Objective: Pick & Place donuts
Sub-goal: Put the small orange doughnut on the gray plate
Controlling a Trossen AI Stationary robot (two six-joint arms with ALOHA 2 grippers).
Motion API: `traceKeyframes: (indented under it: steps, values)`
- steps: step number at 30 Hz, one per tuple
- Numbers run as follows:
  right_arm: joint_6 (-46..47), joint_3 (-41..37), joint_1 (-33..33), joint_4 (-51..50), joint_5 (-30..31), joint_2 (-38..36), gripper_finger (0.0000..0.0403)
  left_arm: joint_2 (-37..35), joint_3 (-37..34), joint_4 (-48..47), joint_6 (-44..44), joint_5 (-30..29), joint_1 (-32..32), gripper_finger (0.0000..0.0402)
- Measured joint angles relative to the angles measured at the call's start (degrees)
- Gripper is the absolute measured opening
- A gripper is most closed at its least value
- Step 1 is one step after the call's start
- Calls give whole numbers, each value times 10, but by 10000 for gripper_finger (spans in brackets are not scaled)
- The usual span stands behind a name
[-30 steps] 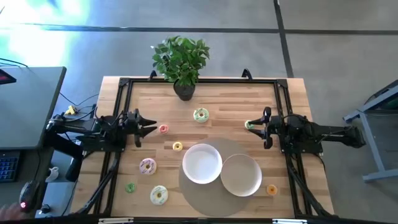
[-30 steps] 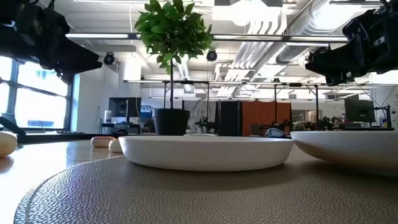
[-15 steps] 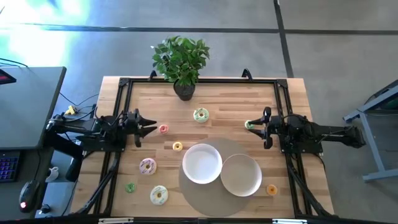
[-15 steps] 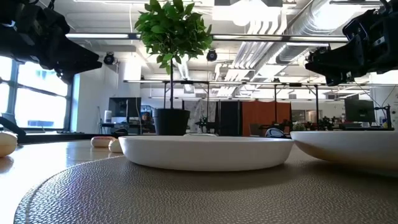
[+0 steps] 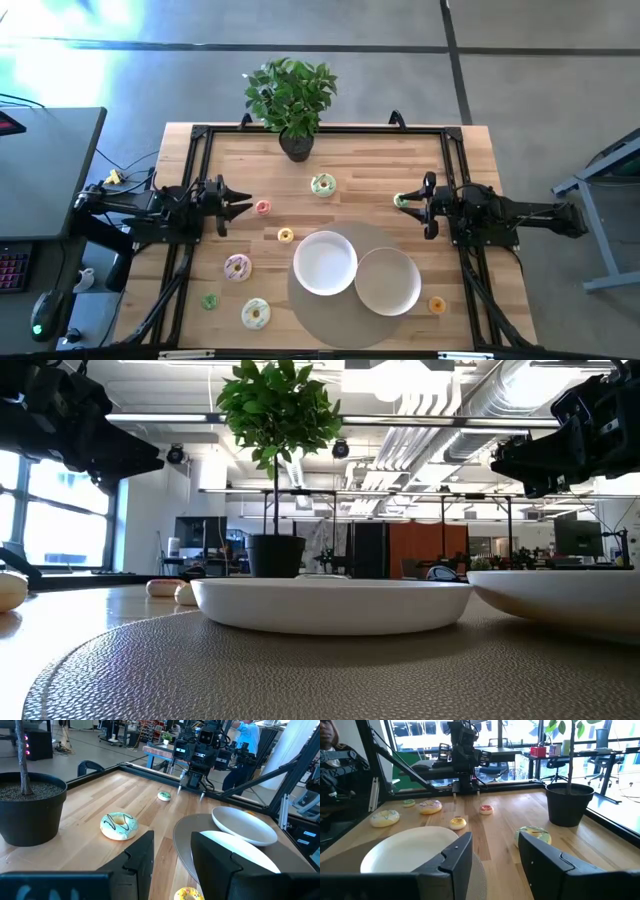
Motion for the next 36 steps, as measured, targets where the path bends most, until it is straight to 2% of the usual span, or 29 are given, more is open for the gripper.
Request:
traceKeyframes:
  steps: [36]
  values:
    - [0,0,0,0,0,0,157,0,0,0,0,0,0,129]
